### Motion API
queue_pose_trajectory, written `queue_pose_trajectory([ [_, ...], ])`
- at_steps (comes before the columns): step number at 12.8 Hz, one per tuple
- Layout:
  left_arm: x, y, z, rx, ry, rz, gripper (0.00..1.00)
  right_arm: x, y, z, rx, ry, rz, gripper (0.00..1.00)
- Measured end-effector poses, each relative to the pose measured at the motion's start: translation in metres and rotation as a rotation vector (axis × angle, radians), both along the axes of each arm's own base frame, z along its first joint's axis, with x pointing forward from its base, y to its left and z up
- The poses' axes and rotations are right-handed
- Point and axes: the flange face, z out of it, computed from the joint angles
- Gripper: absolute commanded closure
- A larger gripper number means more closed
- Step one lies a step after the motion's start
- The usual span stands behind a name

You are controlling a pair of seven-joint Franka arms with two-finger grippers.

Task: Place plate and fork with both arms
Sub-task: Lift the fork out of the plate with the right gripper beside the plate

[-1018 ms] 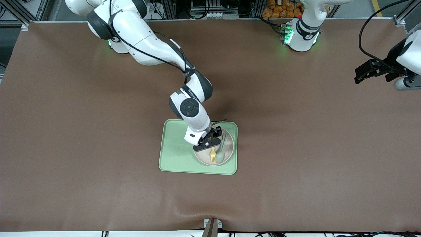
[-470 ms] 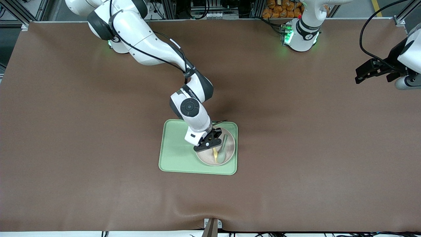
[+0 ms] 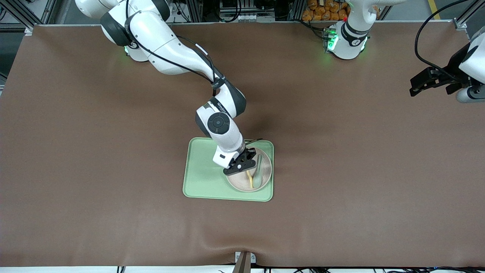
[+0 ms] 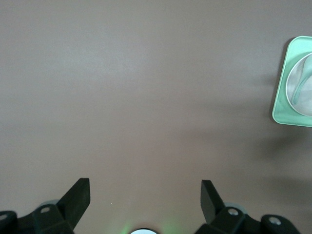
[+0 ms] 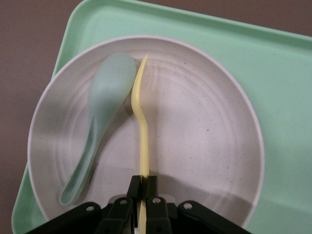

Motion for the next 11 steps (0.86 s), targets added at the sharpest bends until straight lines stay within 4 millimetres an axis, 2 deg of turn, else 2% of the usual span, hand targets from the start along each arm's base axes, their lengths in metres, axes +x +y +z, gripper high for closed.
queue_pose_trajectory([
  [2,0.0,0.0,0.0,0.0,0.0,0.001,0.0,0.006,-0.01,0.009,-0.017,0.026,-0.024,1.0],
  [6,0.0,0.001,0.0,0.0,0.0,0.001,0.0,0.013,-0.02,0.044,-0.024,0.068,-0.125,1.0],
  [9,0.0,0.001,0.0,0.0,0.0,0.001,0.0,0.012,-0.02,0.068,-0.01,0.093,-0.265,1.0],
  [11,0.0,0.001,0.0,0.0,0.0,0.001,0.0,0.016,-0.031,0.08,-0.026,0.132,-0.367,1.0],
])
